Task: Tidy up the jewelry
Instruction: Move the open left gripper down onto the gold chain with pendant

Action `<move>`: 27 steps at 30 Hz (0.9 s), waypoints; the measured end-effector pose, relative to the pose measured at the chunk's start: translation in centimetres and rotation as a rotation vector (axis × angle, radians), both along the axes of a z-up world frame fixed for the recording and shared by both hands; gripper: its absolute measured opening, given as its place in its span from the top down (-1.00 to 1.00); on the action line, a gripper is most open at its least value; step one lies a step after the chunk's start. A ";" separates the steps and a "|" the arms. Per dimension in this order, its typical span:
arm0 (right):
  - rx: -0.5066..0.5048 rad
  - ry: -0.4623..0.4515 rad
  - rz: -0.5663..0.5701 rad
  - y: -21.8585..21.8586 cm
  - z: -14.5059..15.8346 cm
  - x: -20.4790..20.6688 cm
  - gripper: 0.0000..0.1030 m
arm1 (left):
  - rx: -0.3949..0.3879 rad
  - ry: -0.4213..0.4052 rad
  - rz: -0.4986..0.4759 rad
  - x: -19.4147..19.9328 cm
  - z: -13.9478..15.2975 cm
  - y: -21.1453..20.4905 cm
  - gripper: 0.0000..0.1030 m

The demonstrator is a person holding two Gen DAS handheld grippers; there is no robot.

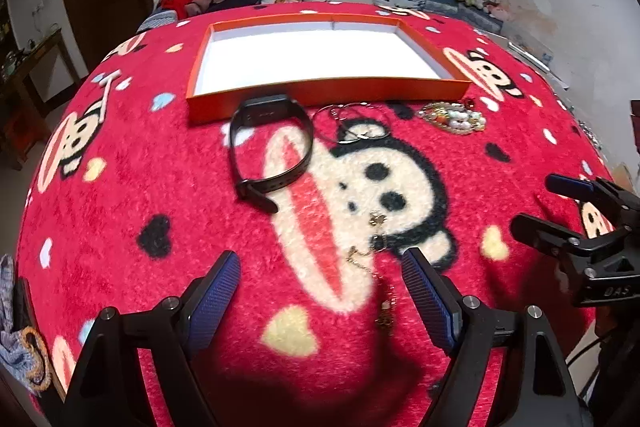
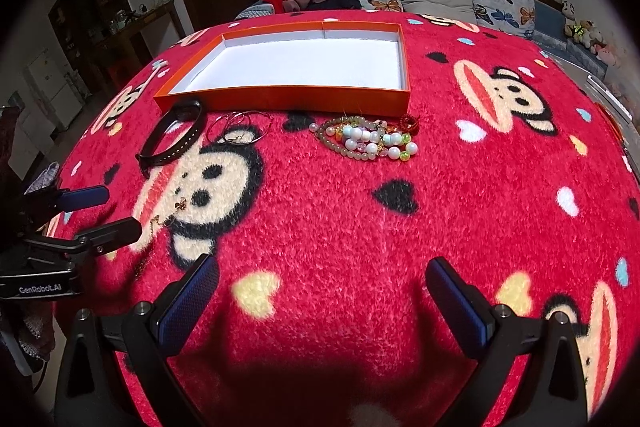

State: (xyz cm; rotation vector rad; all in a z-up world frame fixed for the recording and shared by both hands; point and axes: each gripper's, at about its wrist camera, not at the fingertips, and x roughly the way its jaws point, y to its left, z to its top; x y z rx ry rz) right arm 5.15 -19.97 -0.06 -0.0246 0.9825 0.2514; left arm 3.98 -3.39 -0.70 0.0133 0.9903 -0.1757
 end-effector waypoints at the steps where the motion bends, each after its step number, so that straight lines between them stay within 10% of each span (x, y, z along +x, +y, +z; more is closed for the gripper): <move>1: 0.003 0.001 0.001 0.0 0.0 0.0 -1.00 | -0.003 -0.004 -0.011 0.0 0.1 -0.2 -0.62; 27: 0.049 0.029 0.008 -0.9 -1.3 1.9 -1.00 | -0.048 0.048 -0.126 3.4 -1.2 -3.0 -0.11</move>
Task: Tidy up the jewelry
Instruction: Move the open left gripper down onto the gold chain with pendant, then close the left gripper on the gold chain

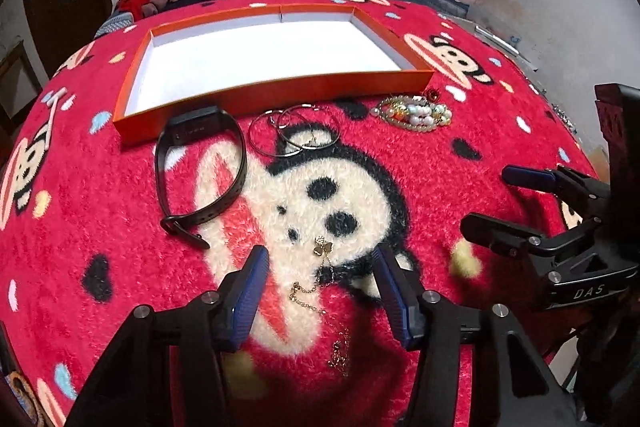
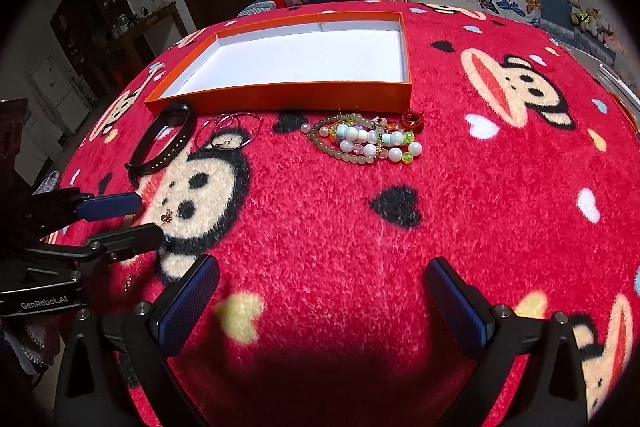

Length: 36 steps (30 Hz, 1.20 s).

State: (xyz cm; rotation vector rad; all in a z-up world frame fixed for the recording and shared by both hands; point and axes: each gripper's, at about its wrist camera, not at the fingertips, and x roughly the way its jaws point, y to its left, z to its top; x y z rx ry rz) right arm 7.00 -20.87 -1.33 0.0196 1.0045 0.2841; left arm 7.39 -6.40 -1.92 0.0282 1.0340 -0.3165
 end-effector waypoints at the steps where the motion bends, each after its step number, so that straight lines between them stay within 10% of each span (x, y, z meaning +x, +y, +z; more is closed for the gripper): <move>1: 0.002 0.001 0.000 0.0 0.0 0.0 -1.00 | -0.002 0.005 0.000 0.2 -0.1 0.0 -0.11; 36: 0.020 0.002 0.003 -0.2 -0.4 0.4 -1.00 | 0.042 -0.022 -0.055 0.7 -0.9 -1.5 0.63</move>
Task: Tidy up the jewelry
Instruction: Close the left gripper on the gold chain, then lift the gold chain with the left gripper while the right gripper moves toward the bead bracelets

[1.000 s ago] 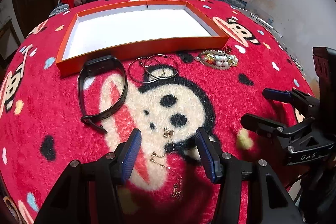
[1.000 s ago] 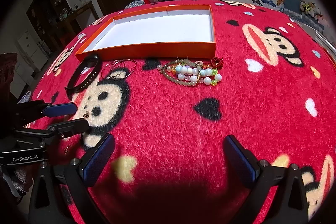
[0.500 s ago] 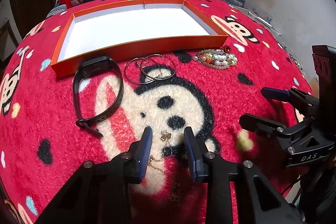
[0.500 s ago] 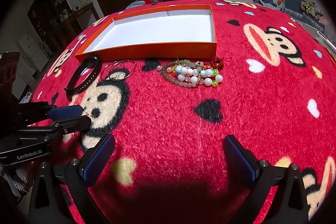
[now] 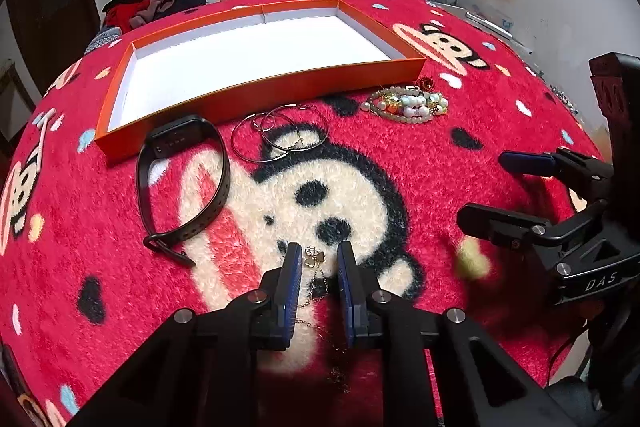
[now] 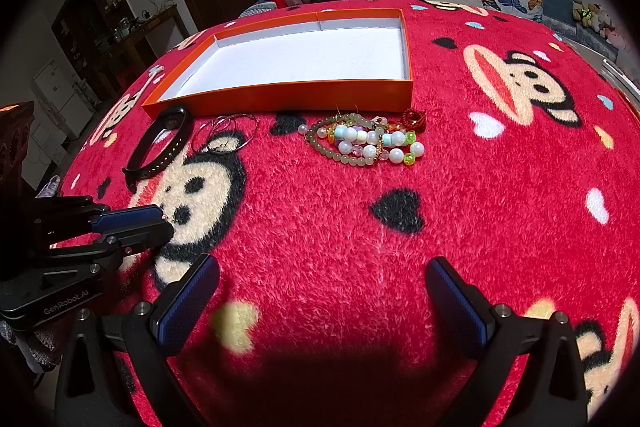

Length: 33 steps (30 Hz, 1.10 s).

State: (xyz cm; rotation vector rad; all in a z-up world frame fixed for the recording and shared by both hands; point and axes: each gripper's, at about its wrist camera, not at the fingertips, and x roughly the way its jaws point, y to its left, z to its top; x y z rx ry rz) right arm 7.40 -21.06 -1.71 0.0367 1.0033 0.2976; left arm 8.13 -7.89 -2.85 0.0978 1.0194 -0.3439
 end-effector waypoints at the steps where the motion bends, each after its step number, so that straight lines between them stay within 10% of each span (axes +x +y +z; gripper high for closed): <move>1: 0.001 0.000 0.000 0.0 0.0 0.0 -1.00 | -0.001 0.001 0.000 0.0 0.0 0.0 0.63; 17: 0.005 -0.001 -0.003 -0.1 0.1 -0.1 -1.00 | -0.022 -0.037 -0.003 -0.6 1.0 0.4 0.80; 33: 0.012 -0.048 0.025 -0.8 2.4 1.1 -1.00 | -0.079 -0.201 0.022 -1.6 10.3 4.2 0.80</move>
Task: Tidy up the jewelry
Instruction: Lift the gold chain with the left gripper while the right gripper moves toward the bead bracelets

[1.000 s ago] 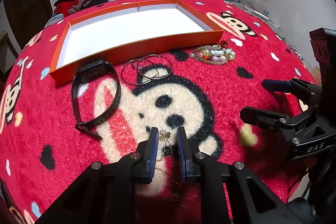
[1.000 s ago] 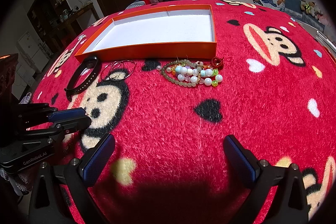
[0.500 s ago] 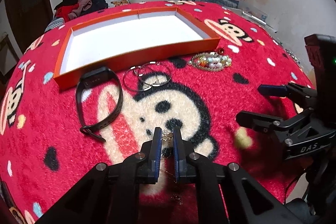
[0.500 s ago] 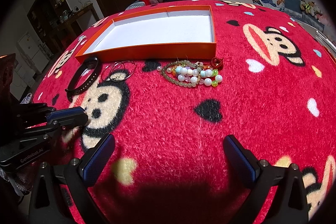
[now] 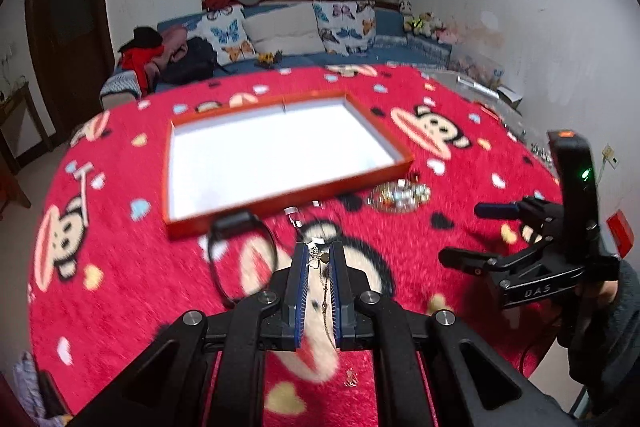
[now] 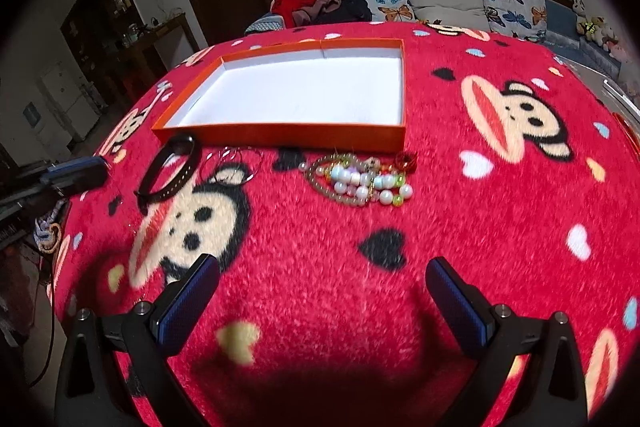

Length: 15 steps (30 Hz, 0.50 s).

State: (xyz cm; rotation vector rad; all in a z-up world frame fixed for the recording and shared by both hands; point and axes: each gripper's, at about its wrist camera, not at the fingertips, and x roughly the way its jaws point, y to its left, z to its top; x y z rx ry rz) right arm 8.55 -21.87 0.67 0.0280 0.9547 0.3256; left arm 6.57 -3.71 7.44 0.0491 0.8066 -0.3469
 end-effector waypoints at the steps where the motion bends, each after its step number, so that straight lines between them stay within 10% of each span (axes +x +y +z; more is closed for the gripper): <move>1: -0.002 -0.002 0.002 0.0 0.1 0.2 -1.00 | 0.000 -0.012 0.001 0.1 0.6 0.2 0.80; 15: 0.002 -0.008 0.008 -2.0 0.2 3.7 -0.72 | 0.006 -0.065 -0.003 1.6 3.9 1.0 0.80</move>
